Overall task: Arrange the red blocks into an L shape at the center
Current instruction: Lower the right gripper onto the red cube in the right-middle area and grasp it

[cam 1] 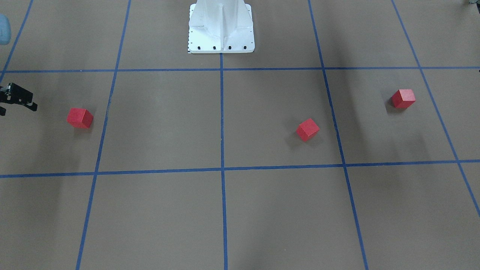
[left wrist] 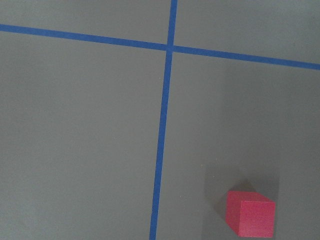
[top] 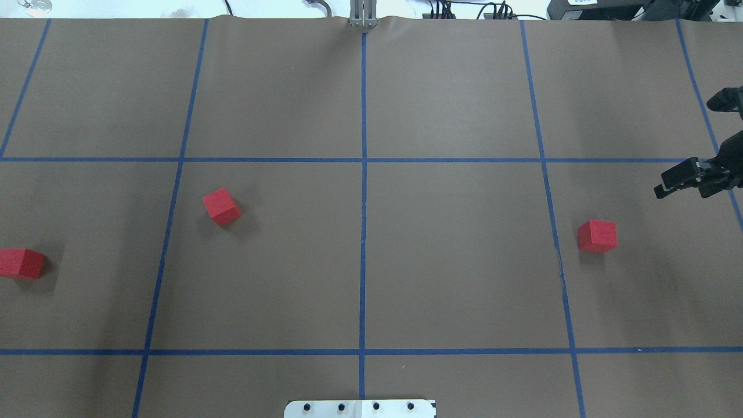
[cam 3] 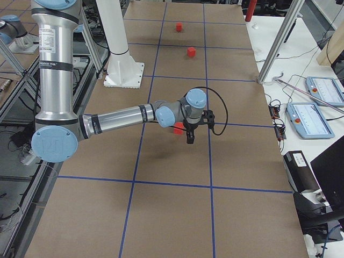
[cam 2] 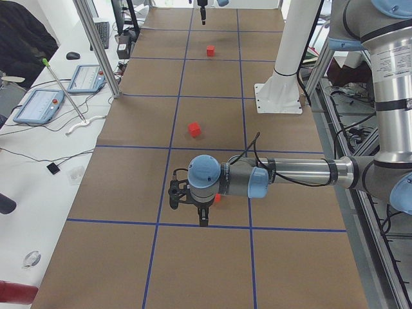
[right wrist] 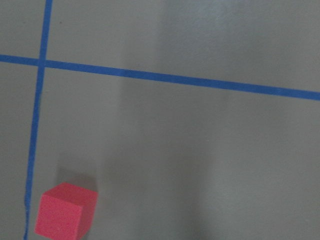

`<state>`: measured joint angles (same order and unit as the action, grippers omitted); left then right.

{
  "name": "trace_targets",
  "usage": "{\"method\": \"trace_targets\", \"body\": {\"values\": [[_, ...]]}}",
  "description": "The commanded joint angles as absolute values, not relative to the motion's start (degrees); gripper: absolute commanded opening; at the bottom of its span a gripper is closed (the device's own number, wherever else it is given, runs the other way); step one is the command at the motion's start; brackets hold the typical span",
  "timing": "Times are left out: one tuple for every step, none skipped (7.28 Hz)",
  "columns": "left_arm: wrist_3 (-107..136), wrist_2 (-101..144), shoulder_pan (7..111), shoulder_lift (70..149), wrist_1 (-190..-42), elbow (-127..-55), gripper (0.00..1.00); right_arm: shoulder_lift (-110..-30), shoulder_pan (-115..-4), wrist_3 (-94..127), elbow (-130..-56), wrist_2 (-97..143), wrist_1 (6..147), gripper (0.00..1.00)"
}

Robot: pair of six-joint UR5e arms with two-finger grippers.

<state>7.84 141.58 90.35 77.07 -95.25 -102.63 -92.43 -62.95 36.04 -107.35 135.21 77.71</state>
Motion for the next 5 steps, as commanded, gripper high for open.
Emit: {"method": "trace_targets", "body": {"values": [[7.91,141.59,90.35,77.08,-95.27,-102.66,1.00,-92.46,-51.82,54.42,-108.28,127.66,68.34,0.99],[7.74,141.50,90.35,77.08,-95.27,-102.22,1.00,-92.46,-50.72,56.49,-108.19,127.18,66.99,0.98],[7.82,141.59,90.35,77.08,-95.27,-102.22,1.00,-92.37,-49.49,58.43,-107.93,126.39,66.97,0.98],[7.91,141.59,90.35,77.17,-95.27,-102.39,1.00,-91.85,-48.70,60.36,-107.15,124.91,66.97,0.98],[7.91,141.59,90.35,77.25,-95.27,-102.39,1.00,-91.85,-48.26,60.03,-106.44,123.76,66.89,0.98]]}}
